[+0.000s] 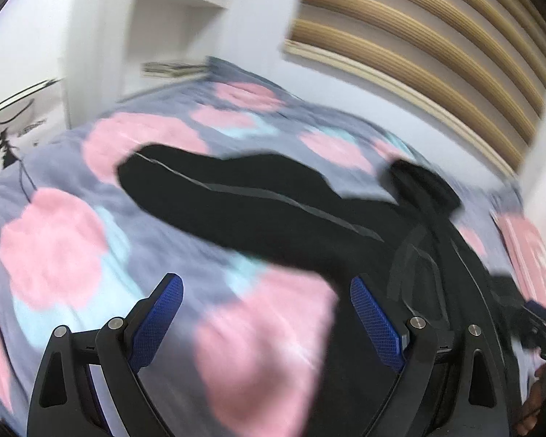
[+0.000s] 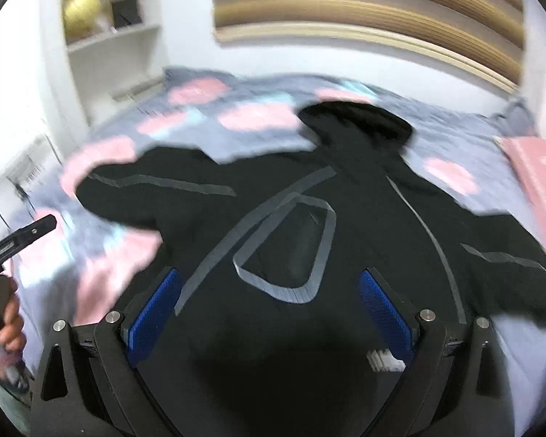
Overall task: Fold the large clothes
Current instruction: 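Grasp the jacket sleeve cuff with the left gripper while the right gripper lowers onto the jacket front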
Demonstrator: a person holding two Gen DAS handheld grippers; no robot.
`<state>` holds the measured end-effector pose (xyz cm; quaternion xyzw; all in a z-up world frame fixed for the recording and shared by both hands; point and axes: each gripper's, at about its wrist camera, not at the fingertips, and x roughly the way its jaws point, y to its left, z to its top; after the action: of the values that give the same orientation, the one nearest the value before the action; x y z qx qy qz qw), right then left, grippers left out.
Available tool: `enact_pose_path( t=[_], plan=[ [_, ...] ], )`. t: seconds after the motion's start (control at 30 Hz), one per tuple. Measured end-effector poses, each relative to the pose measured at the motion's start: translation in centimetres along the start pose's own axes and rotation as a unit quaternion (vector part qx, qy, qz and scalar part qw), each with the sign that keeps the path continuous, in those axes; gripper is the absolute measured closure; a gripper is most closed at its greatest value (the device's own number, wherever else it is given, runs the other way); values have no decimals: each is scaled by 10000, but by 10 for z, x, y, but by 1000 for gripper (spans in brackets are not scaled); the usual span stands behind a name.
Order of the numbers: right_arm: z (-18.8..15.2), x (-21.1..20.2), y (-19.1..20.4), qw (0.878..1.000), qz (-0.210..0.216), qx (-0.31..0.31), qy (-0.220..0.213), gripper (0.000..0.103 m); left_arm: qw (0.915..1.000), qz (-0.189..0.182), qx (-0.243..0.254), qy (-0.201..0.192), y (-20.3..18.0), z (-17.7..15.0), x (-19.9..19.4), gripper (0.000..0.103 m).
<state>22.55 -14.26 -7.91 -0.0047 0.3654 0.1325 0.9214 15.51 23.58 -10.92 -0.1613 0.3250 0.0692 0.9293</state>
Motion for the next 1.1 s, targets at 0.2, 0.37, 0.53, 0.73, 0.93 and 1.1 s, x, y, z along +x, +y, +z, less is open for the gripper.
enact_pose_path(
  t=[0.2,0.37,0.53,0.73,0.93,1.1],
  plan=[
    [4,96,-35,9988,-437,171,-160,4,9957,469,-703,-377,90,46,51,9],
    [-37,157,-66,9959,-355,766,325,4,9892,719,-1219,-386,136,63,103,9],
    [-43,166,-66,9963,-390,671,358,1,9815,595,-1791,-327,170,76,156,9],
    [-44,171,-70,9966,-259,688,376,0,9722,742,-2221,-4,191,84,213,11],
    [-43,173,-66,9966,-341,610,442,0,9782,726,-1799,-746,172,85,188,87],
    [-44,174,-65,9966,-385,555,481,0,9679,1113,-1985,-1067,174,79,161,88]
  ],
)
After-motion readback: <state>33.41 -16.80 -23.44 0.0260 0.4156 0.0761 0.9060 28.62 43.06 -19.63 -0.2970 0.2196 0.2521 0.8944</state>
